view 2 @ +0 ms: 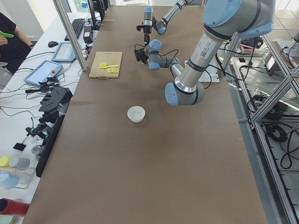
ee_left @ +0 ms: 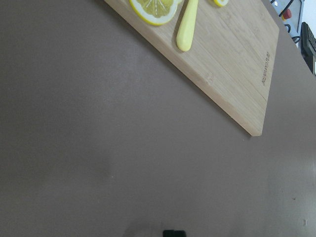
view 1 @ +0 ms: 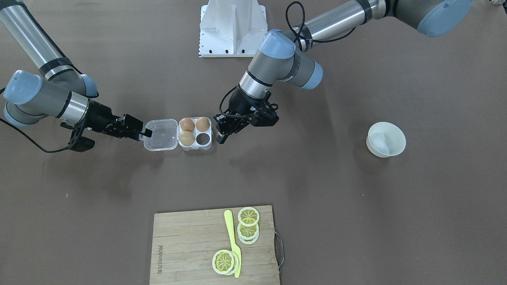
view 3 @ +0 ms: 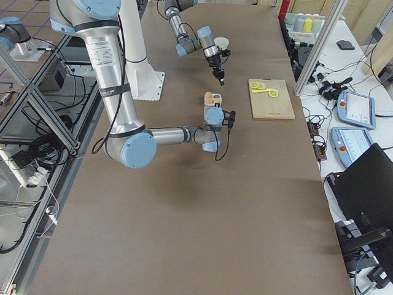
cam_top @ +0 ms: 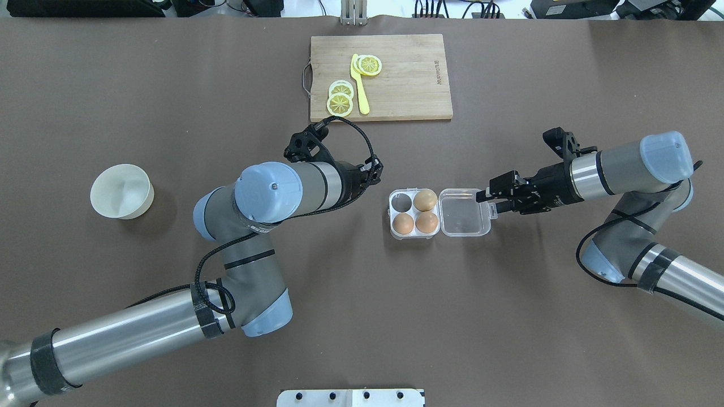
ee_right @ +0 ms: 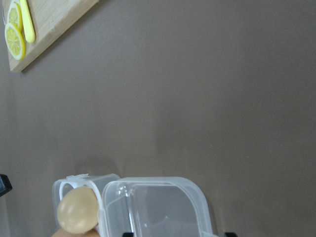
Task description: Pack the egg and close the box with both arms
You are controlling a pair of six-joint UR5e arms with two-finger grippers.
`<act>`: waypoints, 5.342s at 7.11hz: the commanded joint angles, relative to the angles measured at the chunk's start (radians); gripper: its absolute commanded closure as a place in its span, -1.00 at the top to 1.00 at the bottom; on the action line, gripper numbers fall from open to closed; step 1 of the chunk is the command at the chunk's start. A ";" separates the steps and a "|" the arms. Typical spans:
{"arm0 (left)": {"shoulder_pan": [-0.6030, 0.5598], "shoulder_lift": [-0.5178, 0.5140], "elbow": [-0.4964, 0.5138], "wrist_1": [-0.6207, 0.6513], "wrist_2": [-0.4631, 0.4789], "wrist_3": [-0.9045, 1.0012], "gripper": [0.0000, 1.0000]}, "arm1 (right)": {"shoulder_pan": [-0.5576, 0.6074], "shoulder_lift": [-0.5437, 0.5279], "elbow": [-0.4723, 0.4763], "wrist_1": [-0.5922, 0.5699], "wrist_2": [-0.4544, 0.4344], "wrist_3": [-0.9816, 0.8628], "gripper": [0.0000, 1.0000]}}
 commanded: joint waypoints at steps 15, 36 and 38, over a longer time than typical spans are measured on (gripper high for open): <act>0.001 0.000 0.000 0.002 0.001 0.000 -1.00 | 0.003 -0.009 -0.008 0.067 0.010 0.010 -0.36; 0.078 -0.040 0.096 -0.003 0.047 -0.086 -1.00 | 0.052 -0.009 0.019 0.097 0.063 0.014 -1.00; 0.079 -0.038 0.098 -0.003 0.045 -0.086 -1.00 | 0.056 -0.007 0.025 0.097 0.073 0.016 -1.00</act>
